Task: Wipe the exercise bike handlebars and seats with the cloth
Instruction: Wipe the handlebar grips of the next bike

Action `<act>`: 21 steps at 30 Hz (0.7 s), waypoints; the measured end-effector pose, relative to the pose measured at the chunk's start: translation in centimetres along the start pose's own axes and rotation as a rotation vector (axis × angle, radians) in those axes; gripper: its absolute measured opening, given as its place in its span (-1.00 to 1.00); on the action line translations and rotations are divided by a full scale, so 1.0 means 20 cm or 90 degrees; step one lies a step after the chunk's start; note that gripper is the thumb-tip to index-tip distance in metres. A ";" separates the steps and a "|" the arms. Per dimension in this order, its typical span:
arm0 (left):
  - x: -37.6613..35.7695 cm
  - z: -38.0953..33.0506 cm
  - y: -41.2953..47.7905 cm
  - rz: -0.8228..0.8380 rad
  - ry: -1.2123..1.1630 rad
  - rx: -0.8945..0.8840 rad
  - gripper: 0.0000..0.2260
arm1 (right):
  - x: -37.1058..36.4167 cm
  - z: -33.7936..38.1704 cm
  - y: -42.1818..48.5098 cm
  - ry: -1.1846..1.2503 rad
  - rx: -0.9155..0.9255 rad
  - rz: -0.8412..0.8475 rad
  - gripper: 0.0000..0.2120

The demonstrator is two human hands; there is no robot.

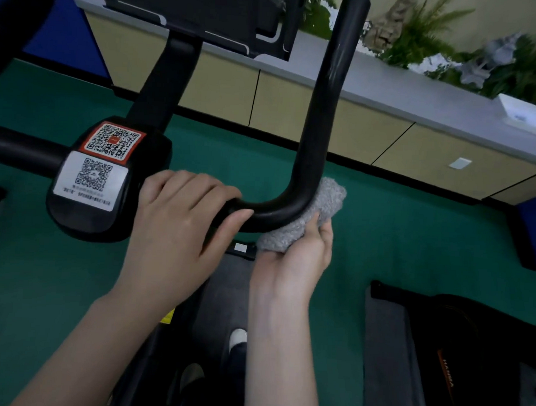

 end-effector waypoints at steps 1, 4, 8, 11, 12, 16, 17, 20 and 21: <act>0.00 0.00 0.00 0.000 0.002 0.003 -0.67 | -0.01 0.00 -0.01 -0.012 -0.013 0.021 -0.80; 0.00 -0.02 0.00 -0.006 0.015 0.010 -0.66 | 0.00 0.01 -0.05 -0.056 0.027 0.050 -0.81; -0.03 -0.08 0.01 -0.018 0.006 -0.003 -0.67 | -0.02 0.29 -0.06 -0.259 0.334 0.039 -0.85; -0.03 -0.10 0.02 -0.042 -0.003 -0.002 -0.69 | -0.19 0.49 -0.08 -0.504 0.567 0.135 -0.83; -0.03 -0.10 0.02 -0.049 -0.007 -0.001 -0.69 | -0.25 0.53 -0.10 -0.563 0.633 0.186 -0.81; -0.03 -0.09 0.01 -0.065 -0.012 0.002 -0.69 | -0.49 0.56 -0.20 -0.818 0.846 0.394 -0.82; -0.02 -0.09 0.01 -0.067 -0.016 0.002 -0.69 | -0.54 0.55 -0.23 -0.893 0.871 0.456 -0.84; -0.02 -0.09 0.01 -0.069 -0.020 0.005 -0.69 | -0.68 0.45 -0.26 -1.135 0.875 0.656 -0.84; -0.02 -0.09 0.01 -0.066 -0.020 0.006 -0.69 | -0.73 0.41 -0.26 -1.210 0.864 0.708 -0.84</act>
Point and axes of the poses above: each hand's wrist, its own y-axis towards the middle knuckle, its own x-axis out of the back of the hand, z = x × y, the point moved 10 cm from there along y, towards the middle knuckle, and after that the axes turned 10 degrees about -y, right-handed, at the moved point
